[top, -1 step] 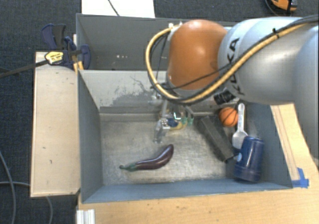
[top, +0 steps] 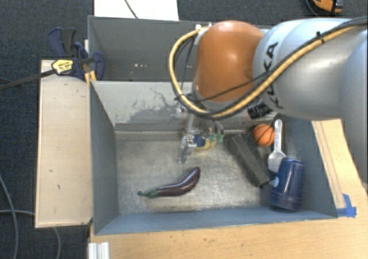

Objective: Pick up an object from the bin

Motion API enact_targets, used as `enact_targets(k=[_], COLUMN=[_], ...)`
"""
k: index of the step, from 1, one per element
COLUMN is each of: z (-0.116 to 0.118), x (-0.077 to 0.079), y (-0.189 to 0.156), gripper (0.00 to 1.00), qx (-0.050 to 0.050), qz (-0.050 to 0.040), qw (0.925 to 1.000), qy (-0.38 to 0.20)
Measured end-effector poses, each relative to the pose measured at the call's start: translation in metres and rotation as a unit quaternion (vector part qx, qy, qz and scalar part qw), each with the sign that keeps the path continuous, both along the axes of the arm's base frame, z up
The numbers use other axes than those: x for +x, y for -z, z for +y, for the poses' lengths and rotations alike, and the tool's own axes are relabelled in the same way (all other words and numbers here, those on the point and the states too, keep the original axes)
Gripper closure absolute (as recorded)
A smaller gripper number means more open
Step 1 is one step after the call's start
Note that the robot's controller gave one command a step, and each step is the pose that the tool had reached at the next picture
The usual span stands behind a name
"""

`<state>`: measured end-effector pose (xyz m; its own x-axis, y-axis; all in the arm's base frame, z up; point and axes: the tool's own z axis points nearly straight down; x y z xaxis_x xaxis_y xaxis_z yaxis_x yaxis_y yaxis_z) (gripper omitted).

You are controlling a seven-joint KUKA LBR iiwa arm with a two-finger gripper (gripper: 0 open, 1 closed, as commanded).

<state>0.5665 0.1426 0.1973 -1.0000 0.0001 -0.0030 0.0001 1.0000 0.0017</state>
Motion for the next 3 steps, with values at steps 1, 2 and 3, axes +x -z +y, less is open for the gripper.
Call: enact_targets(k=[1, 2, 3], z=[-0.008, -0.027, -0.019], x=[-0.015, -0.042, -0.045], y=[0.047, 0.057, 0.060], gripper=[0.00, 0.00, 0.00], qx=[0.000, -0.001, -0.001], qz=[-0.0014, 0.0016, 0.0015], qw=[0.9986, 0.9866, 0.9848], qy=[-0.052, -0.163, -0.174])
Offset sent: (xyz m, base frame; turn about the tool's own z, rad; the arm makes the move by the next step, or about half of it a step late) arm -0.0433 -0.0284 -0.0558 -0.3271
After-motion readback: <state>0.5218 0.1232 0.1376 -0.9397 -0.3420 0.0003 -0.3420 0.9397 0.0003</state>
